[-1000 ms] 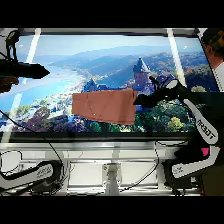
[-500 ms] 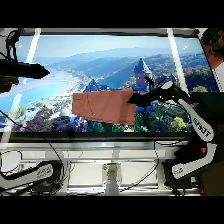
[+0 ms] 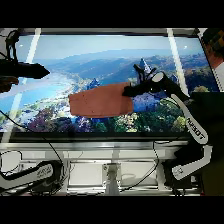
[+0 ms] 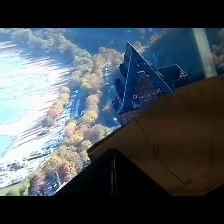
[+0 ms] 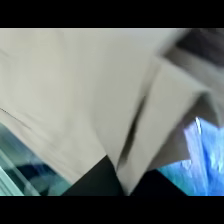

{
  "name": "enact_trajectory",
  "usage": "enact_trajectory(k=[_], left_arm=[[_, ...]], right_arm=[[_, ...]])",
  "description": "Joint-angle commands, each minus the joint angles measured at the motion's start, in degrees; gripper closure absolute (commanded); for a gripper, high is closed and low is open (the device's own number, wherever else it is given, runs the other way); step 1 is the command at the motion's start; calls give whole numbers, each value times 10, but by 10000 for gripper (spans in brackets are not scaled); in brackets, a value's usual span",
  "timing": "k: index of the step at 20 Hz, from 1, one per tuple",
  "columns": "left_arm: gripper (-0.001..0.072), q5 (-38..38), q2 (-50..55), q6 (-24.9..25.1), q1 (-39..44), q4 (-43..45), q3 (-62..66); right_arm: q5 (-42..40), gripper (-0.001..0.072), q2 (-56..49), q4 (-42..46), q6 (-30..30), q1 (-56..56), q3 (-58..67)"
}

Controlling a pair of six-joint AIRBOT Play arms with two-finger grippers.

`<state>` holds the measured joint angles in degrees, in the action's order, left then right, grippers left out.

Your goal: Fold the clothes and pants, and hang the long-sleeved shirts on hangers.

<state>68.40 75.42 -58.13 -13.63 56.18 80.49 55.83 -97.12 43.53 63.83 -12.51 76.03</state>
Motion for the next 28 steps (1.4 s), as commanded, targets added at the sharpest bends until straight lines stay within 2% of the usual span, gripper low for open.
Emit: enact_trajectory(k=[1, 6, 10, 13, 16, 18, 22, 25, 28], left_arm=[[694, 0, 0, 0, 0, 0, 0], [695, 0, 0, 0, 0, 0, 0], [694, 0, 0, 0, 0, 0, 0], [695, 0, 0, 0, 0, 0, 0], [695, 0, 0, 0, 0, 0, 0], [694, 0, 0, 0, 0, 0, 0], [694, 0, 0, 0, 0, 0, 0], [695, 0, 0, 0, 0, 0, 0], [694, 0, 0, 0, 0, 0, 0]], right_arm=[[-15, 703, 18, 82, 48, 5, 97], [-14, 704, 68, 305, 210, 89, 201], [14, 704, 103, 370, 303, 208, 222], [83, 704, 122, 414, 358, 304, 222], [159, 704, 144, 475, 469, 394, 222], [217, 705, 167, 556, 547, 433, 222], [370, 704, 222, 784, 584, 466, 219], [430, 704, 269, 802, 614, 485, 211], [453, 703, 299, 801, 615, 489, 212]])
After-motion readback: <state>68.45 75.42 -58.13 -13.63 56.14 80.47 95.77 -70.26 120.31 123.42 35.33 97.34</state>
